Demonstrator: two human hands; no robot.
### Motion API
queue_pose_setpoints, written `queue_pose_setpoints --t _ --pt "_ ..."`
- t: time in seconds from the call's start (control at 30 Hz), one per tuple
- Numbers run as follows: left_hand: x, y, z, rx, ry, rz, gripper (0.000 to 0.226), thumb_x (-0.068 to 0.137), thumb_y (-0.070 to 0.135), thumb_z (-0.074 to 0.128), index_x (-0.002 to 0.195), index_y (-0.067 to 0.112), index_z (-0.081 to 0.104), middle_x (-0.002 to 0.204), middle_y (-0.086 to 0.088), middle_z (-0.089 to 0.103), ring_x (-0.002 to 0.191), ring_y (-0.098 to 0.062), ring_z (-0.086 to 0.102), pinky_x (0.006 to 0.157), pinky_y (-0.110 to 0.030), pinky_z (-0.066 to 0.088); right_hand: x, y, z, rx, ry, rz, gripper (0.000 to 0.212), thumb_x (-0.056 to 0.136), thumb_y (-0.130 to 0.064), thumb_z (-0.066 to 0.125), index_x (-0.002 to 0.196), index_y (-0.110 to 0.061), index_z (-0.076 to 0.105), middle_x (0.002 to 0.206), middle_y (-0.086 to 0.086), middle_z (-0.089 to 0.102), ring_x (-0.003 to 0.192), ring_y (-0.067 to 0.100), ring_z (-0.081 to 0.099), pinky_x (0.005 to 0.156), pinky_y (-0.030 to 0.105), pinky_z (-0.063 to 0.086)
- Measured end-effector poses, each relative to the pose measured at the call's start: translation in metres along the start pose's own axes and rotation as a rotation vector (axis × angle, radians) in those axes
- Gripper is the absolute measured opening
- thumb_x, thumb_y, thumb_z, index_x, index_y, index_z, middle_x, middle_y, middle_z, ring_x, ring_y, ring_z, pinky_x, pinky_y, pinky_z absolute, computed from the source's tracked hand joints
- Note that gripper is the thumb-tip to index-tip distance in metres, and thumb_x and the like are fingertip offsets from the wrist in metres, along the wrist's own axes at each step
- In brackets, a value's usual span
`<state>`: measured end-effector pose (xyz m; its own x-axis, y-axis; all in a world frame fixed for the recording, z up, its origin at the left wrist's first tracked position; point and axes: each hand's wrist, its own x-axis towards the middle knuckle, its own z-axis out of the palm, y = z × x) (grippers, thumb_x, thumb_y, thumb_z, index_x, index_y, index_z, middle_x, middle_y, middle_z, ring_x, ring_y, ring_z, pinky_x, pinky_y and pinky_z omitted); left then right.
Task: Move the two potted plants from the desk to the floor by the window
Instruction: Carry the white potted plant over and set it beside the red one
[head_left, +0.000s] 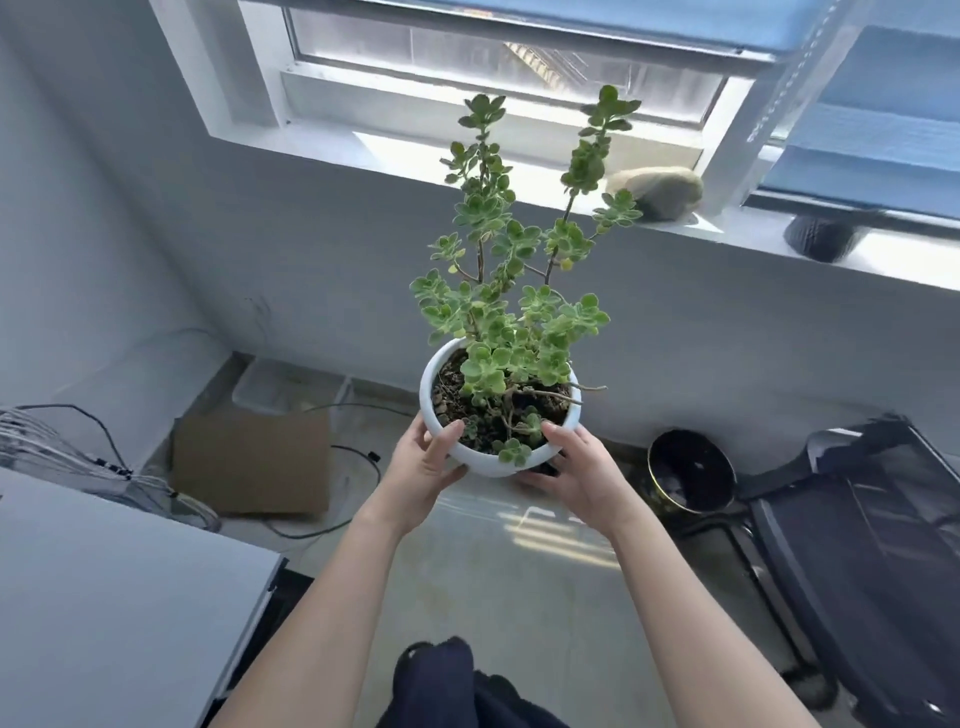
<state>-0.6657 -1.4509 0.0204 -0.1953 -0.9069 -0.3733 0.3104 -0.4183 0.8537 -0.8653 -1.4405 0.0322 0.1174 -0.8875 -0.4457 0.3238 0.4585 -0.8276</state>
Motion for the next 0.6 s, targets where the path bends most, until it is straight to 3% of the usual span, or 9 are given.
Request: queue_pose_setpoints --t 0.17,0.37,0.6 --pt "0.053 0.014 -0.010 -0.002 -0.004 -0.012 0.045 0.074 0.036 0.068 0.116 0.029 0.055 0.114 0.002 0.067 0.122 -0.027 0.055 0.102 -0.050 0.044 0.049 -0.015 0.003 0.013 0.002 0.017 0.029 0.077 -0.024 0.063 0.105 -0.018 0.063 0.100 0.006 0.073 0.094 0.023 0.070 0.090 0.047 0.052" --pt "0.116 0.026 -0.028 -0.006 -0.024 -0.043 0.046 0.076 0.033 0.066 0.120 0.027 0.054 0.117 0.000 0.065 0.120 -0.023 0.056 0.093 -0.042 0.050 0.107 -0.028 0.009 0.063 0.018 0.027 0.029 0.079 -0.021 0.061 0.107 -0.016 0.061 0.099 0.005 0.074 0.091 0.021 0.070 0.080 0.040 0.056" --pt "0.176 0.023 -0.047 0.019 -0.023 -0.072 0.039 0.078 0.029 0.063 0.117 0.026 0.056 0.109 0.007 0.069 0.115 -0.020 0.059 0.095 -0.042 0.050 0.168 -0.023 0.008 0.108 0.049 0.032 0.036 0.079 -0.019 0.061 0.114 -0.012 0.059 0.106 0.010 0.070 0.092 0.023 0.069 0.072 0.036 0.056"
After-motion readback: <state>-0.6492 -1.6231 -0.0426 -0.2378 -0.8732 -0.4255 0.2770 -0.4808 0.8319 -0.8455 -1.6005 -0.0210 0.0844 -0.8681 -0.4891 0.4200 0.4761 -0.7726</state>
